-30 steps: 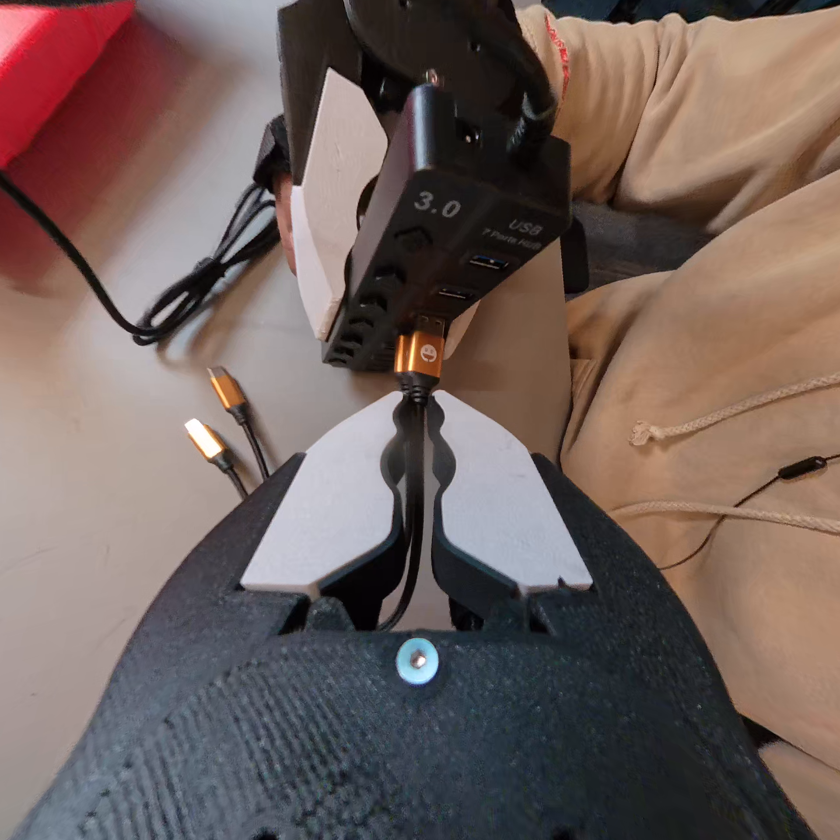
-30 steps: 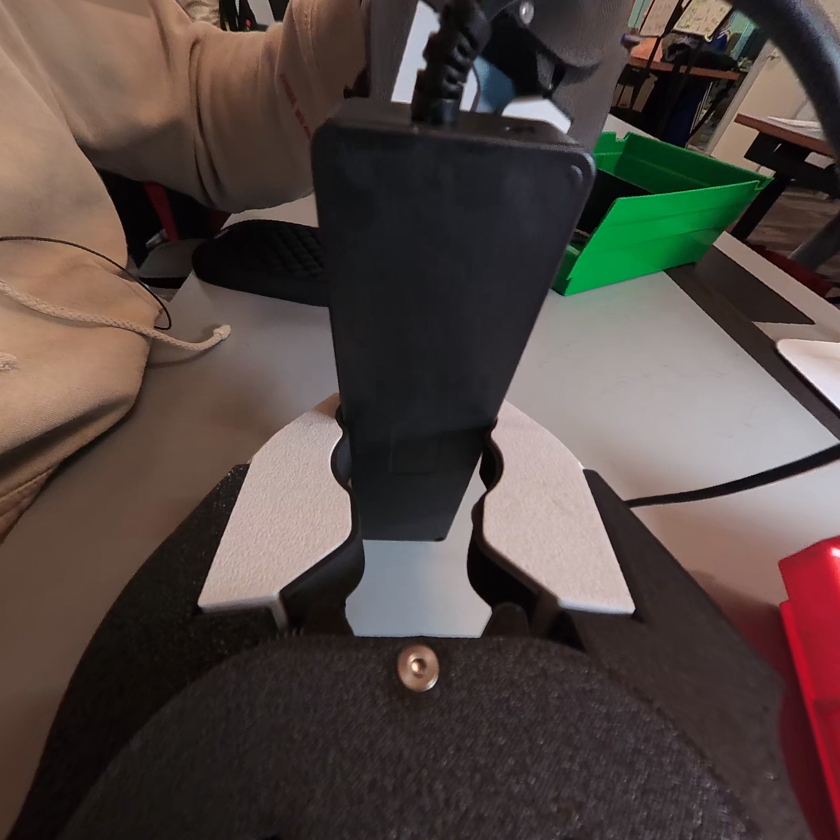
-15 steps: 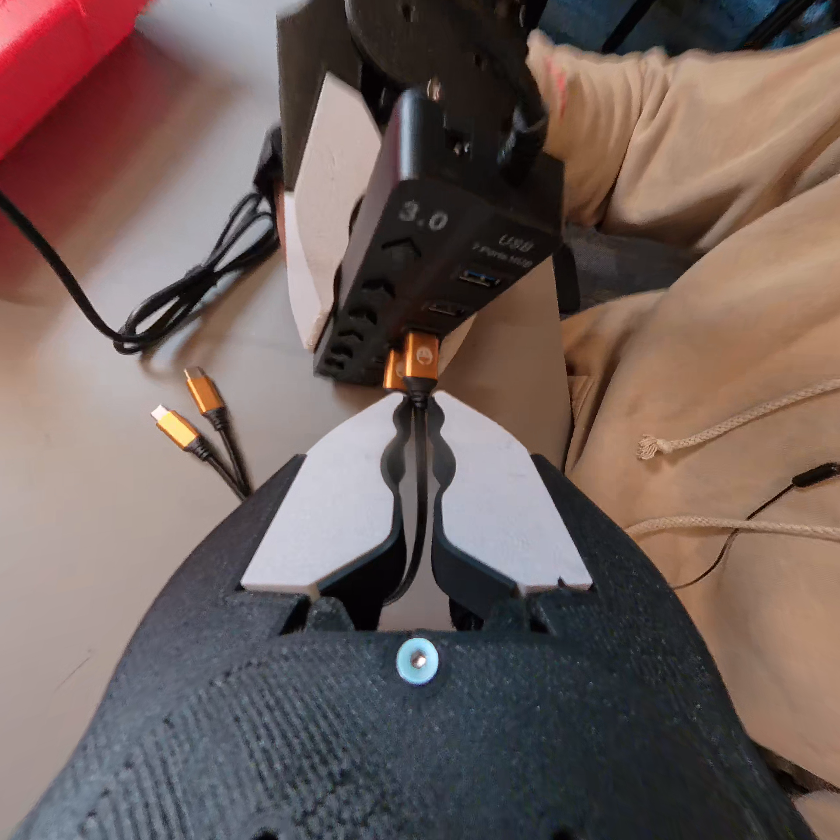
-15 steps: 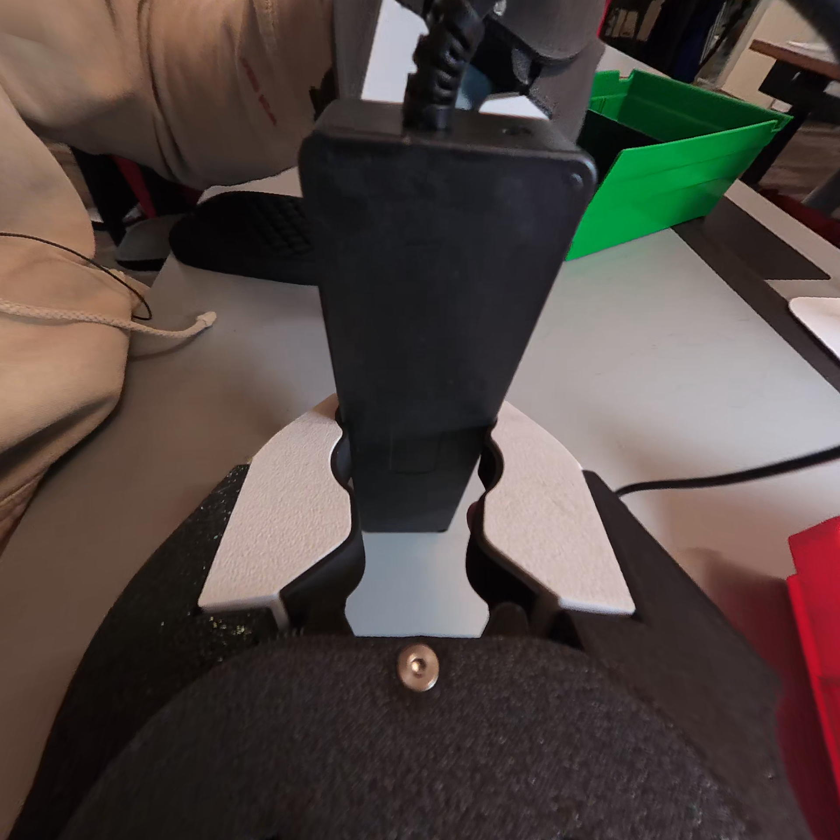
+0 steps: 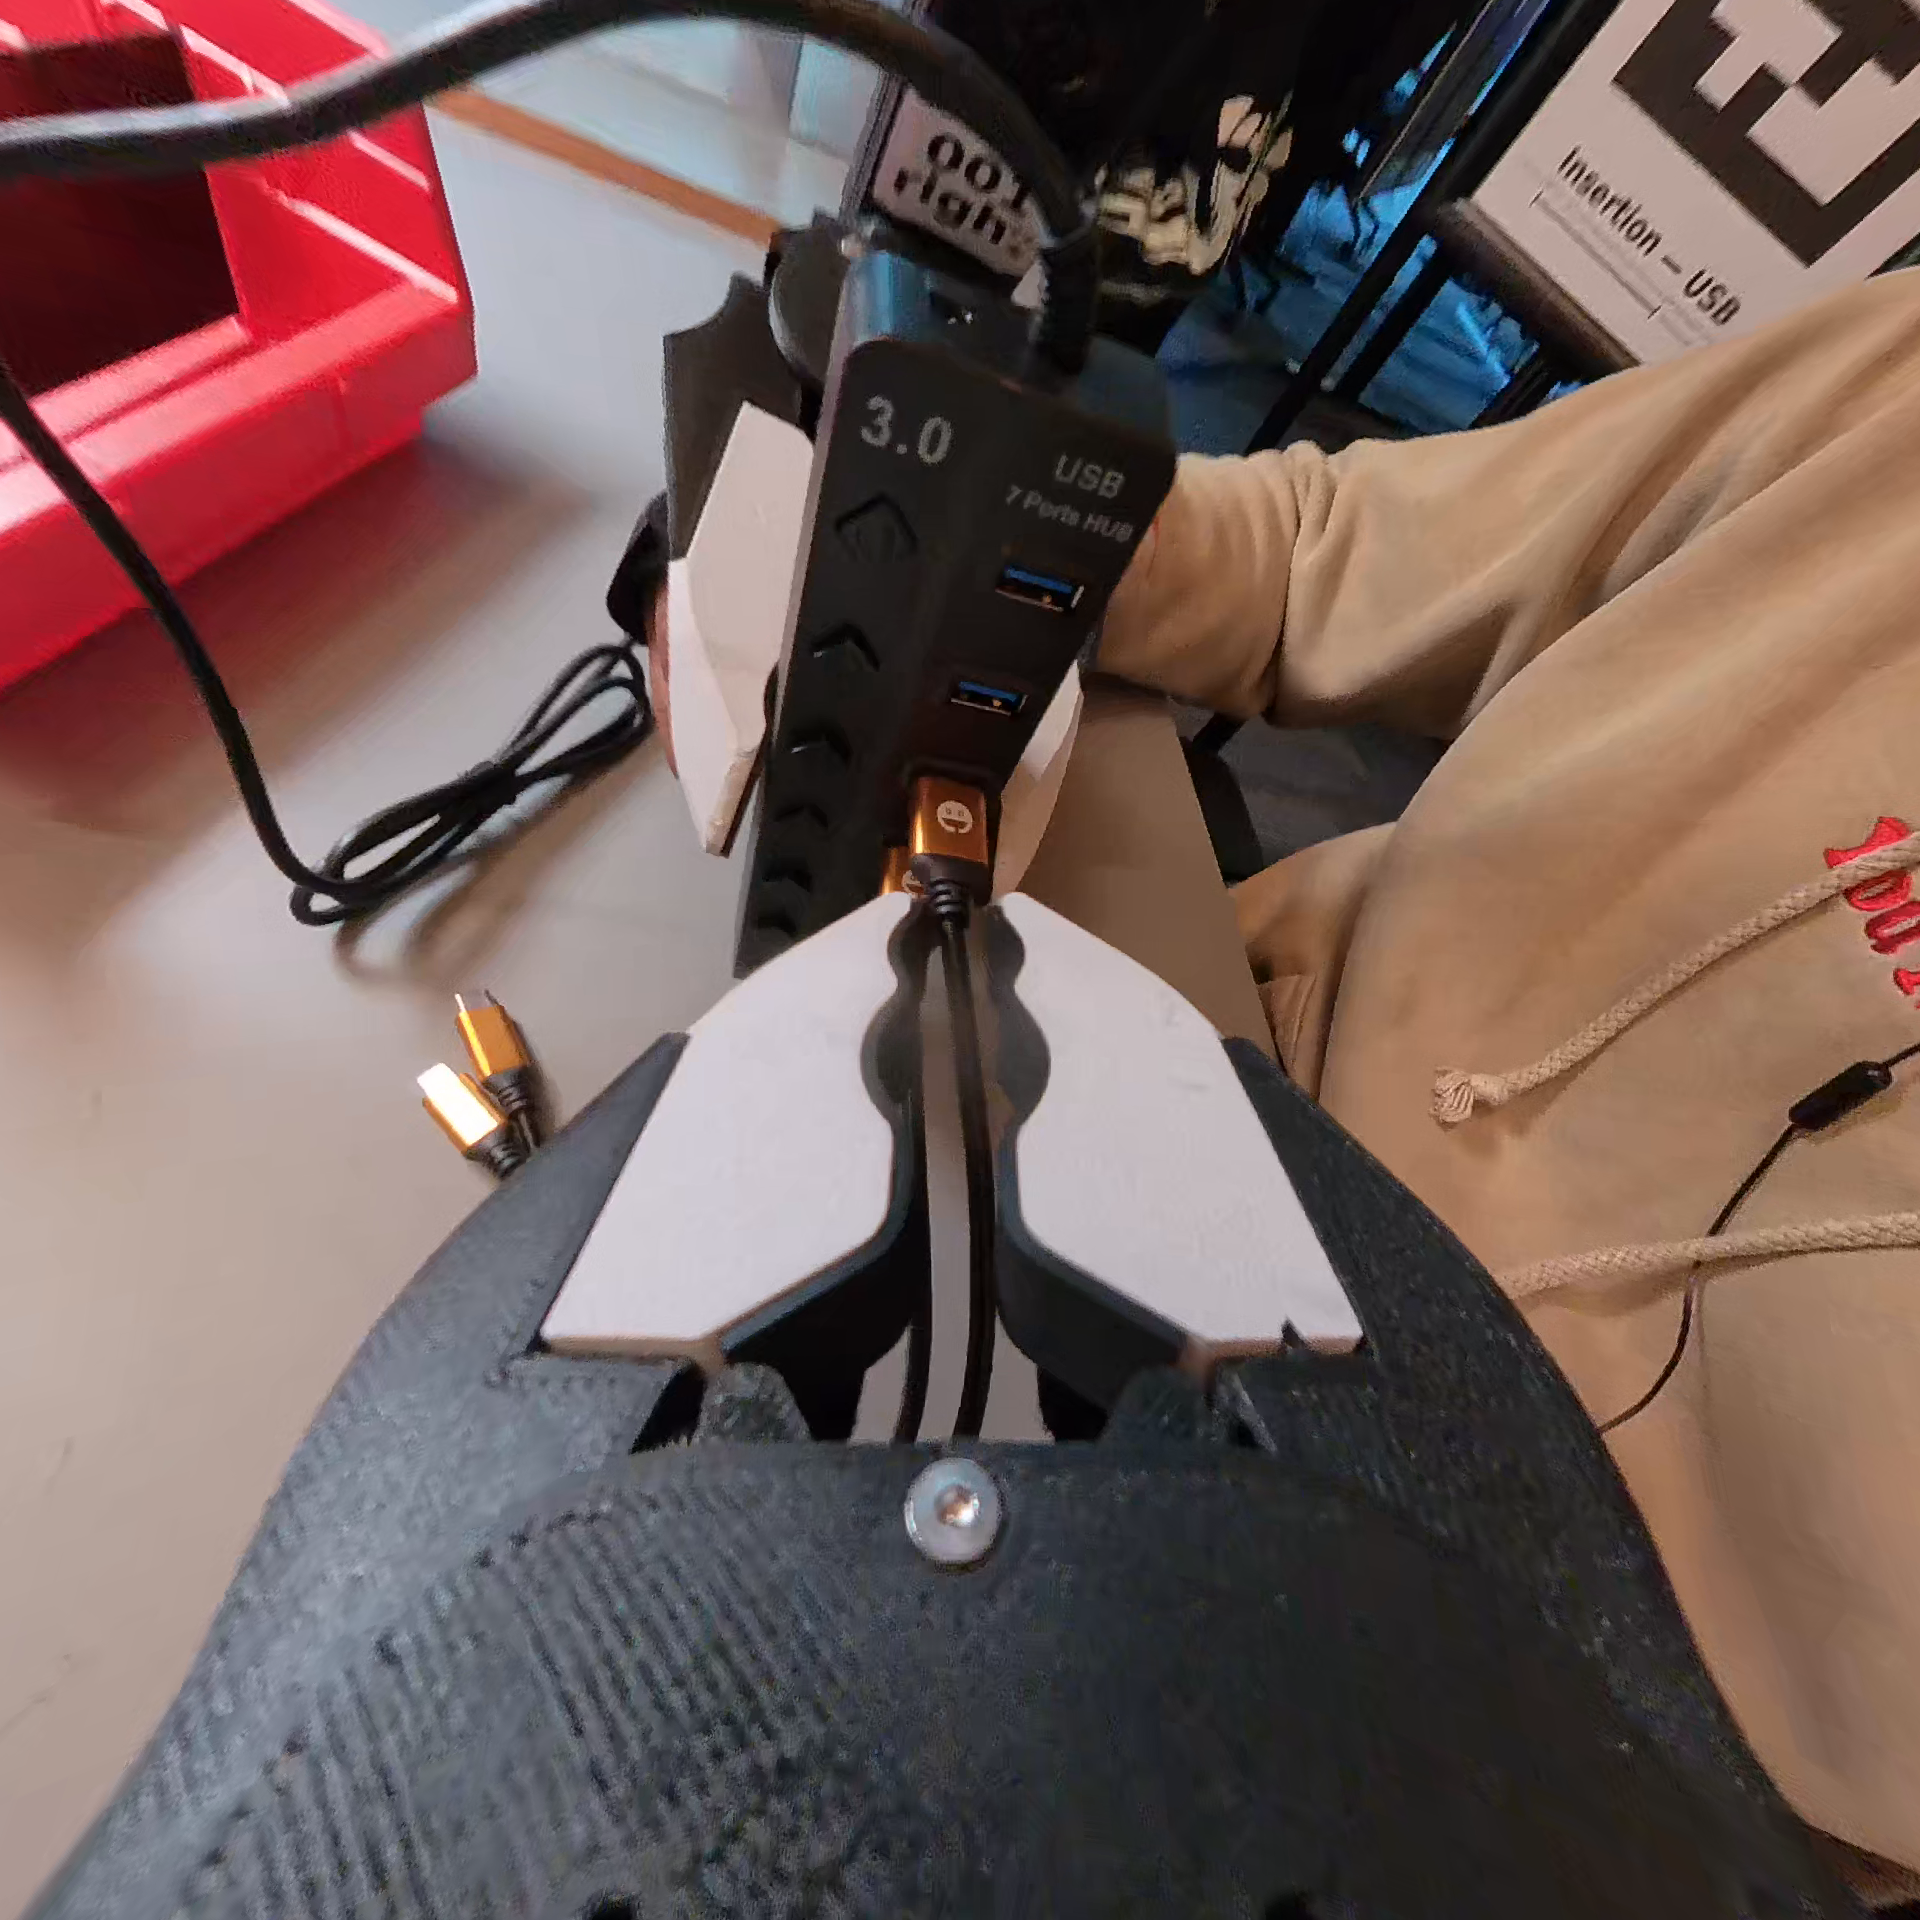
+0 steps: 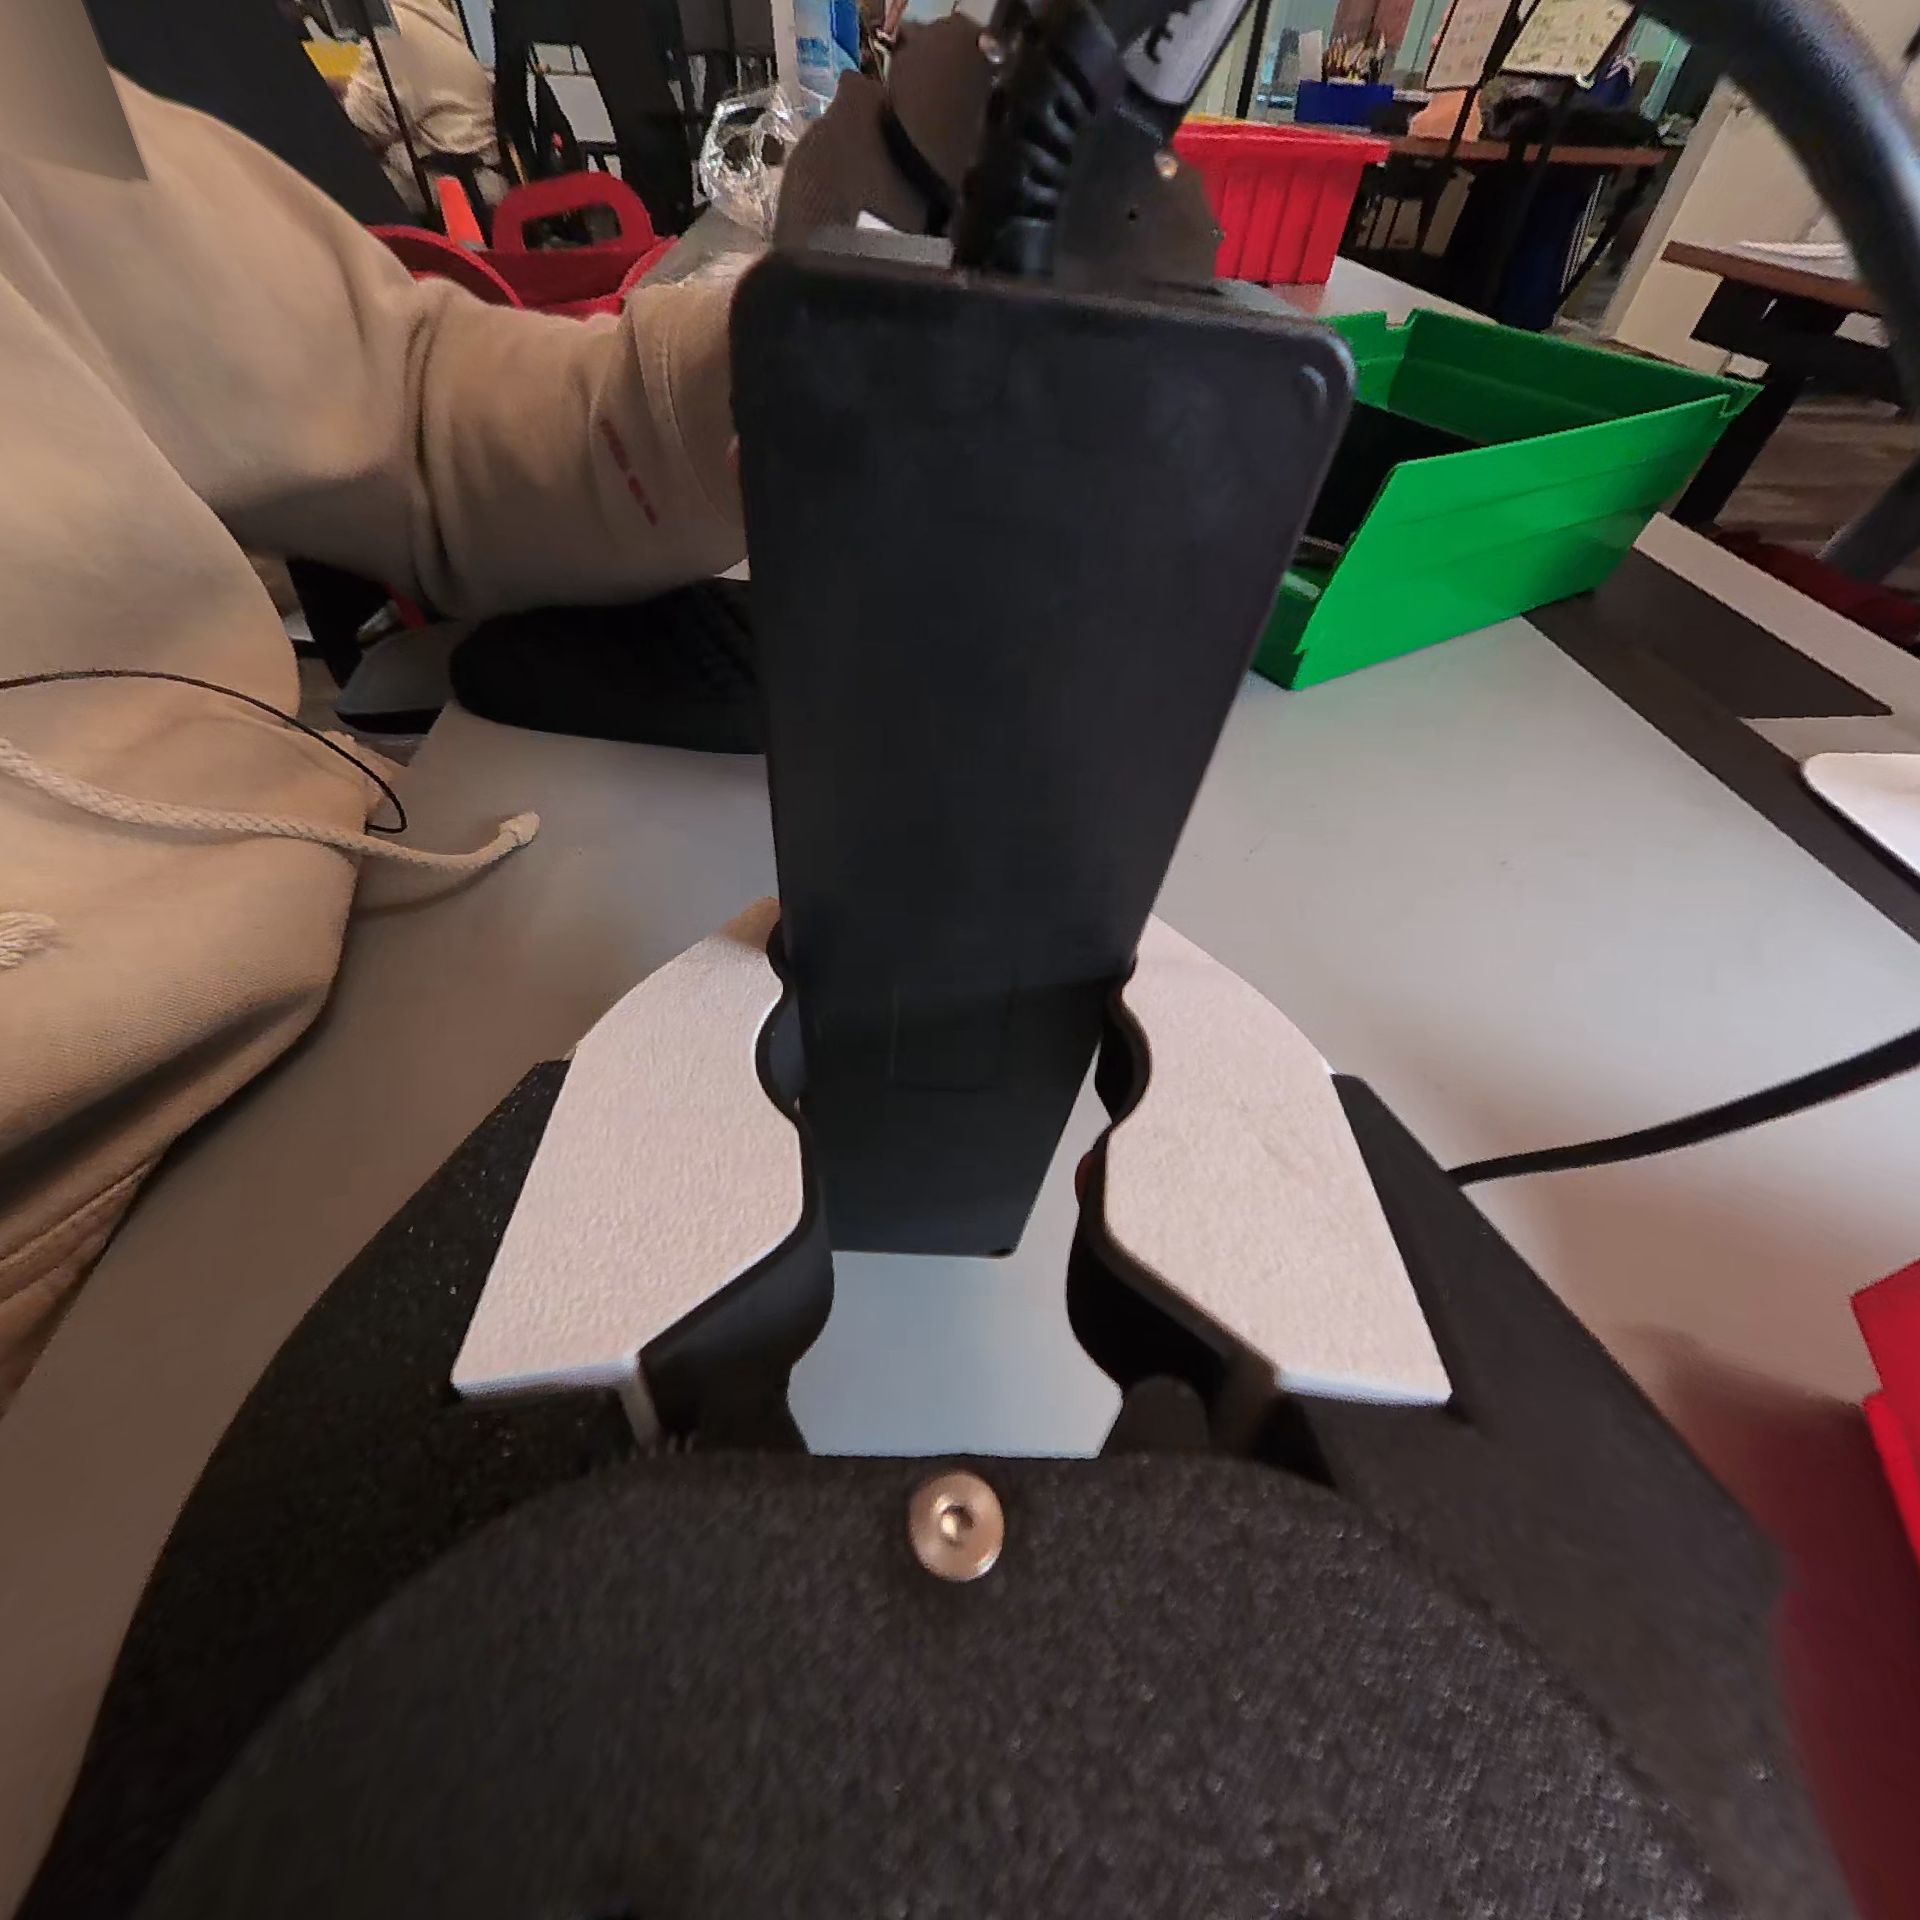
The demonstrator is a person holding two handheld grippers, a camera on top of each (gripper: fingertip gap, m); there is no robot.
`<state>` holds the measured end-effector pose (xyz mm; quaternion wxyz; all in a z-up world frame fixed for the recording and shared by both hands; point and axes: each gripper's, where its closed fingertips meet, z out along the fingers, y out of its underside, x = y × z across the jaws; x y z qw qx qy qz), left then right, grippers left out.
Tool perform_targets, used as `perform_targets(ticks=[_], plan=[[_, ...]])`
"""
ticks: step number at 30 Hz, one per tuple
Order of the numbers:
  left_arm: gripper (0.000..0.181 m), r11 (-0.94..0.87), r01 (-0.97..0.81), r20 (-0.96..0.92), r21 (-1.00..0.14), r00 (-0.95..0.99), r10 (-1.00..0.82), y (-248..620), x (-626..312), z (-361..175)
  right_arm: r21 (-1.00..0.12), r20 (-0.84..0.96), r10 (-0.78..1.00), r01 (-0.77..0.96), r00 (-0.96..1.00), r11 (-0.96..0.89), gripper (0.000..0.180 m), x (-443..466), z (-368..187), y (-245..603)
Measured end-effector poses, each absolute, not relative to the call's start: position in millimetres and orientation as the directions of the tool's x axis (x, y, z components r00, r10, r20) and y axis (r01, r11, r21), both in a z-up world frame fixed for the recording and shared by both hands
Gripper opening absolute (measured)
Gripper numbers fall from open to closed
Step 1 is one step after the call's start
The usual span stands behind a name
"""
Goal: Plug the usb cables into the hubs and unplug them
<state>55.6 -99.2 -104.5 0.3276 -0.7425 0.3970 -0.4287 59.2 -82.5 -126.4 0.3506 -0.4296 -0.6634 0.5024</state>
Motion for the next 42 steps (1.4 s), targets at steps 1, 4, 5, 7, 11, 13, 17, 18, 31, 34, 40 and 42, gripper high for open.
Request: perform_targets(ticks=[1, 4, 5, 7, 11, 13, 17, 18, 31, 34, 40, 42], plan=[[0.013, -0.454, -0.283, 0.362, -0.845, 0.322, -0.875, -98.9, 52.5, -101.1, -0.969, 0.036, 0.923, 0.214, -0.383, 0.127, 0.054, 59.6, -126.0, -82.0], [0.024, -0.400, -0.202, 0.307, -0.894, 0.374, -0.875, -93.5, 38.2, -95.0, -0.977, 0.004, 0.914, 0.194, -0.406, 0.090, 0.054, 61.5, -121.6, -84.1], [0.029, -0.385, -0.177, 0.295, -0.906, 0.388, -0.873, -92.1, 33.8, -94.1, -0.979, -0.020, 0.902, 0.190, -0.432, 0.069, 0.054, 62.9, -120.3, -87.6], [0.033, -0.358, -0.108, 0.290, -0.927, 0.395, -0.872, -90.6, 29.0, -90.4, -0.977, -0.103, 0.844, 0.211, -0.526, 0.013, 0.054, 68.6, -119.4, -102.8], [0.040, -0.362, 0.004, 0.349, -0.932, 0.279, -0.895, -100.7, 43.4, -80.7, -0.960, -0.256, 0.653, 0.264, -0.712, -0.089, 0.054, 81.6, -111.2, -143.3], [0.047, -0.357, 0.026, 0.356, -0.934, 0.189, -0.915, -111.5, 59.9, -76.7, -0.949, -0.310, 0.561, 0.284, -0.767, -0.136, 0.054, 85.5, -104.4, -158.6], [0.061, -0.390, 0.110, 0.394, -0.914, 0.016, -0.919, -129.3, 87.7, -64.7, -0.920, -0.391, 0.440, 0.356, -0.808, -0.163, 0.055, 89.4, -105.1, -177.5], [0.062, -0.405, 0.120, 0.407, -0.906, -0.013, -0.914, -131.5, 91.9, -63.8, -0.912, -0.408, 0.433, 0.382, -0.804, -0.149, 0.055, 89.0, -109.6, -180.6], [0.045, -0.437, 0.228, 0.490, -0.870, 0.486, -0.724, -60.3, 29.4, -82.0, -0.963, -0.106, 0.958, 0.267, -0.268, -0.032, 0.045, 33.6, -128.9, -86.8], [0.045, -0.449, 0.225, 0.494, -0.865, 0.542, -0.680, -56.6, 26.0, -84.0, -0.957, -0.033, 0.990, 0.290, -0.140, 0.009, 0.037, 23.9, -132.8, -74.4], [0.040, -0.419, 0.185, 0.452, -0.889, 0.503, -0.737, -72.7, 28.9, -56.4, -0.966, 0.039, 0.992, 0.250, -0.116, 0.067, 0.026, 18.5, -112.5, -75.4], [0.053, -0.428, 0.126, 0.435, -0.895, 0.459, -0.775, -85.2, 27.4, -45.6, -0.977, -0.020, 0.987, 0.213, -0.162, 0.015, 0.026, 19.3, -95.1, -81.7]])
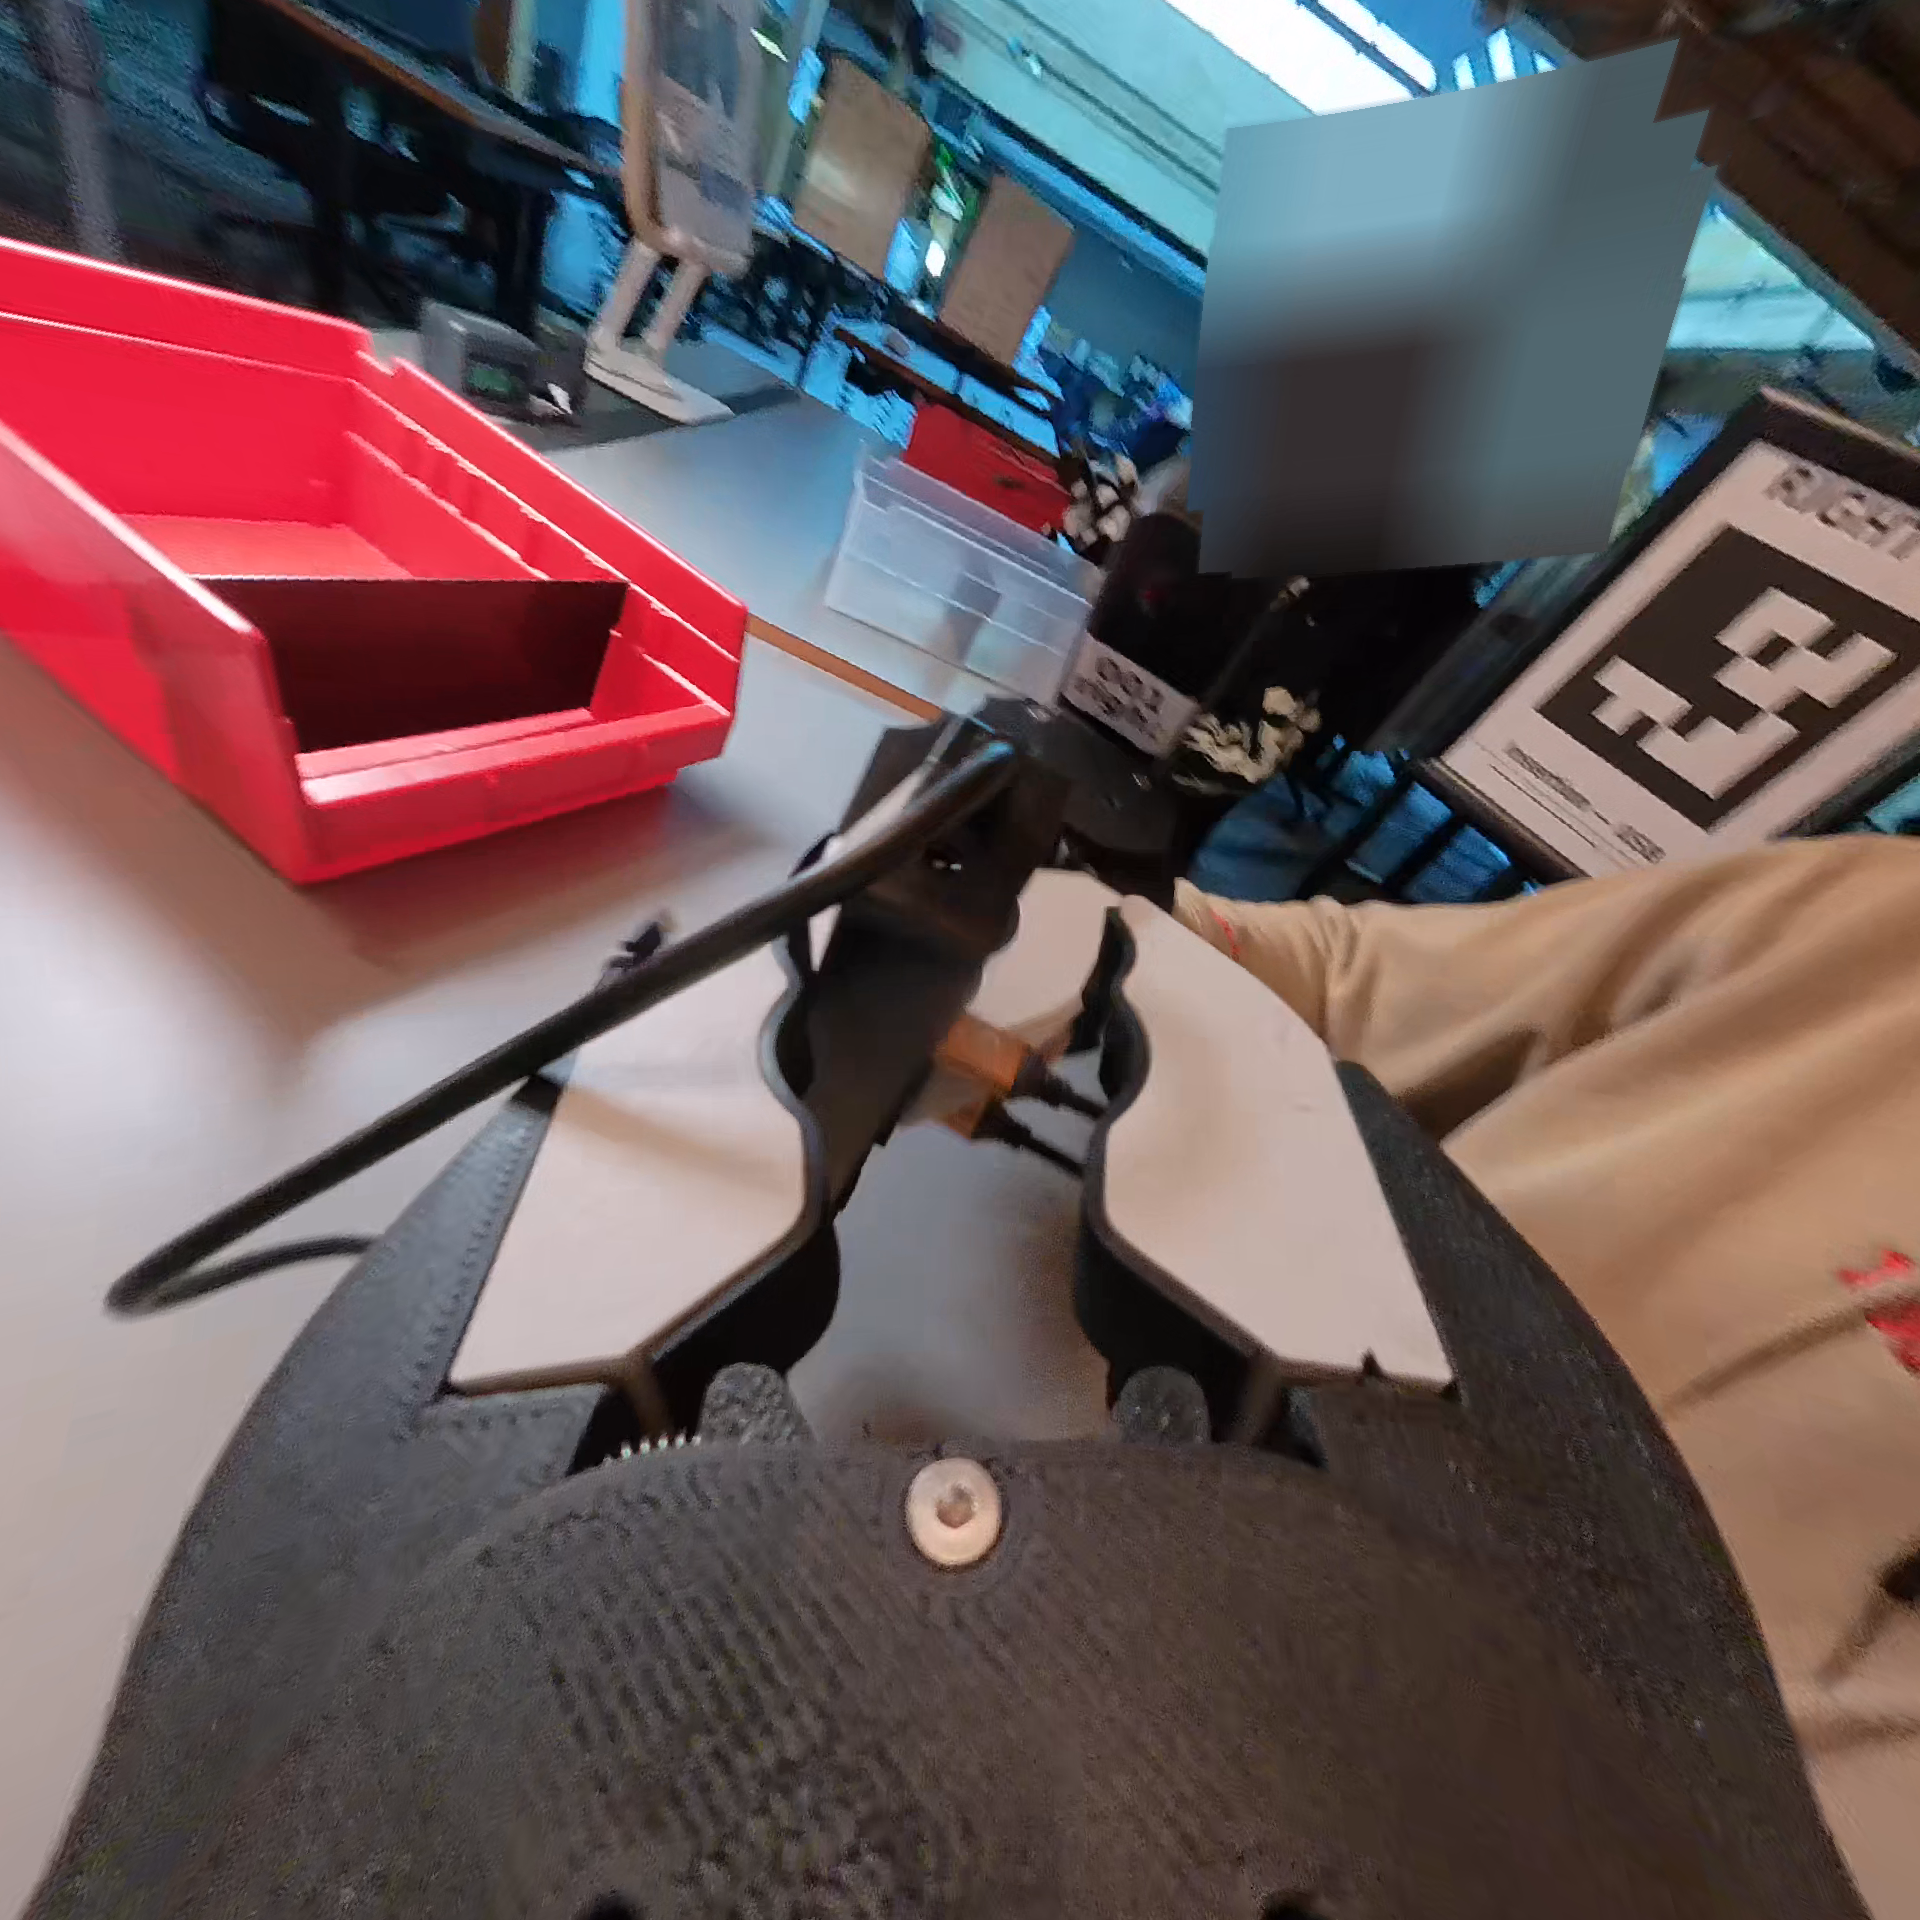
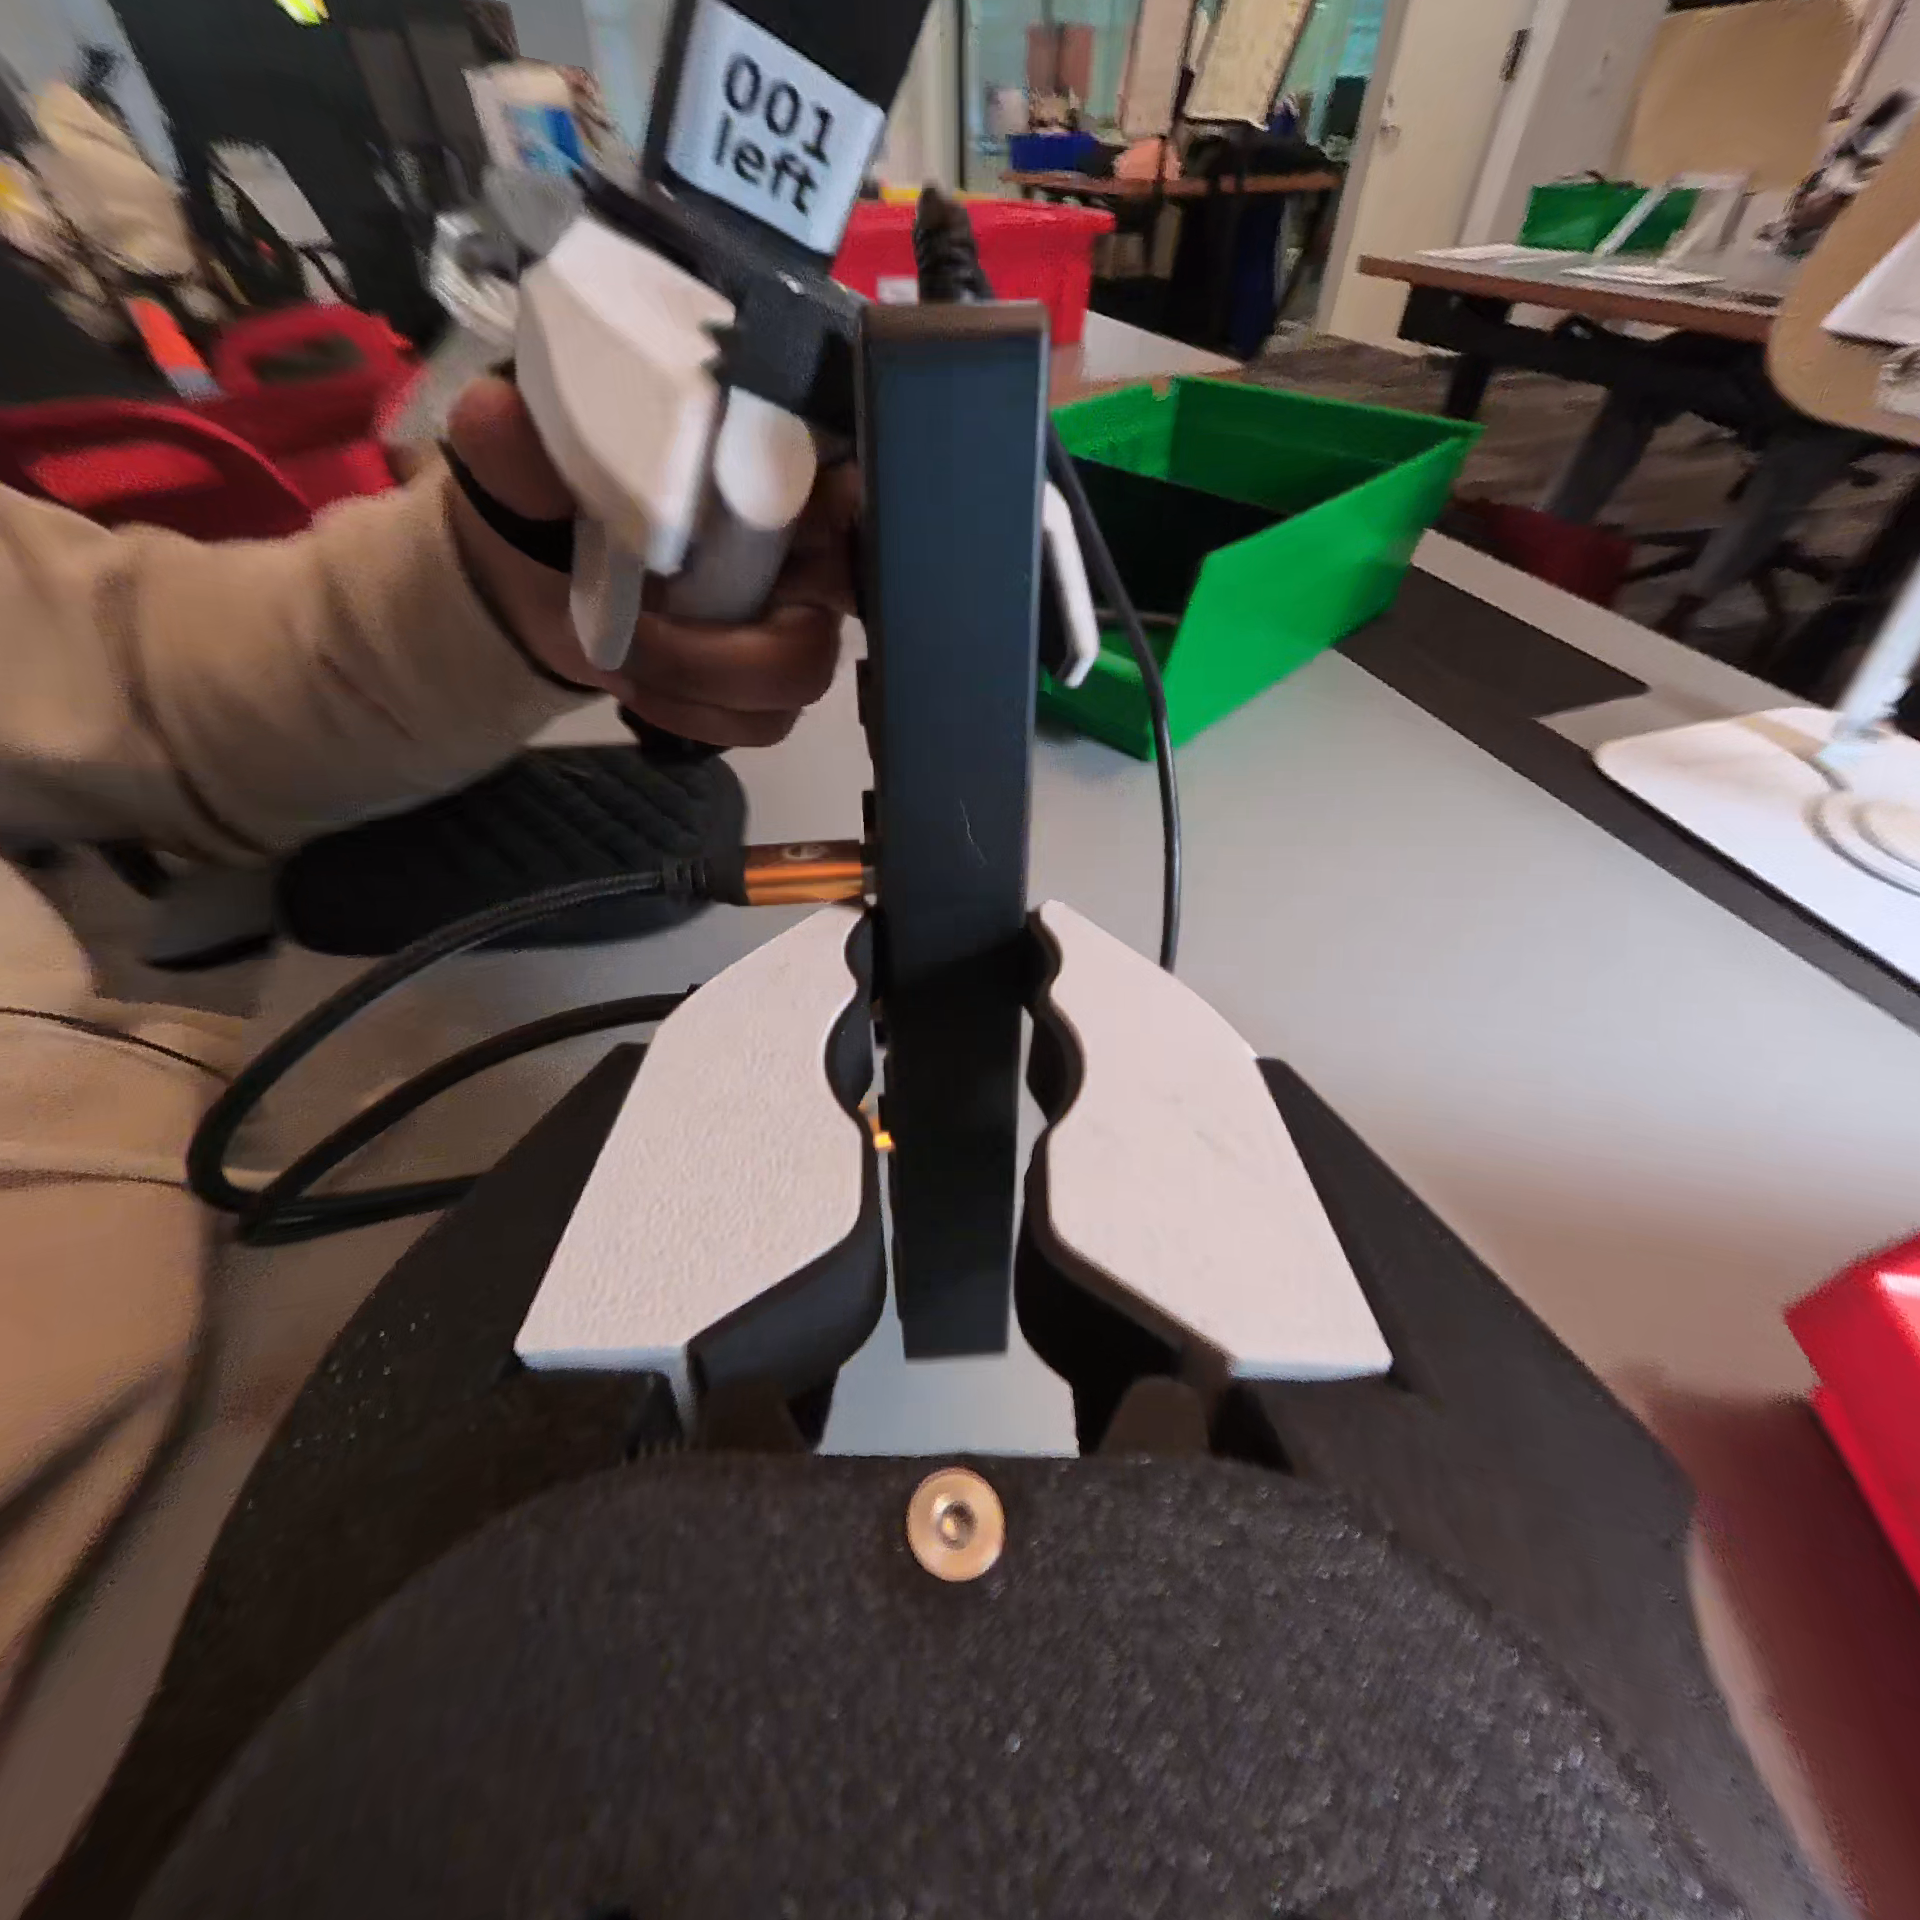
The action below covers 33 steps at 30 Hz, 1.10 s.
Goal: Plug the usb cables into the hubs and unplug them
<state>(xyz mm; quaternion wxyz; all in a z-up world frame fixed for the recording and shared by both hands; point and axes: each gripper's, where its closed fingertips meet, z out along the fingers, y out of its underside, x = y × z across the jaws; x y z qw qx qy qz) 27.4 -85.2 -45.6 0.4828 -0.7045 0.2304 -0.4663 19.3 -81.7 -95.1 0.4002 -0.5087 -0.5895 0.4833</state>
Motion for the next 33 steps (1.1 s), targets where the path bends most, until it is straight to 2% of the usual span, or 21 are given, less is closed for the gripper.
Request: perform_targets(ticks=[3, 9, 13, 20, 23, 28, 33], plan=[[0.064, -0.421, 0.048, 0.402, -0.906, 0.408, -0.819, -104.8, 19.6, -39.8, -0.983, -0.084, 0.966, 0.181, -0.243, -0.040, 0.025, 24.4, -68.0, -88.8], [0.049, -0.405, 0.016, 0.383, -0.914, 0.364, -0.849, -134.2, -7.9, -54.9, -0.988, -0.067, 0.981, 0.153, -0.184, -0.038, 0.025, 46.6, -8.4, -56.2], [0.045, -0.328, -0.040, 0.267, -0.944, 0.489, -0.830, -134.8, -30.6, -78.4, -0.992, 0.006, 0.997, 0.127, -0.079, 0.016, 0.025, 65.0, 35.7, -20.9], [0.041, -0.461, 0.054, 0.421, -0.886, 0.513, -0.748, -133.7, -55.7, -125.2, -0.997, 0.061, 0.982, 0.063, 0.181, 0.051, 0.025, 95.0, 115.5, 57.6], [0.041, -0.468, 0.049, 0.426, -0.882, 0.508, -0.749, -133.1, -53.1, -129.4, -0.998, 0.054, 0.949, 0.025, 0.310, 0.049, 0.025, 108.1, 139.6, 100.2], [0.041, -0.459, 0.008, 0.396, -0.889, 0.516, -0.759, -133.9, -47.9, -136.6, -0.999, 0.037, 0.855, -0.005, 0.517, 0.046, 0.025, 135.2, 148.2, 172.0], [0.041, -0.480, 0.032, 0.429, -0.877, 0.502, -0.751, -132.1, -48.8, -137.8, -0.990, 0.117, 0.749, 0.140, 0.652, 0.033, 0.025, 145.8, 99.9, 233.6]])
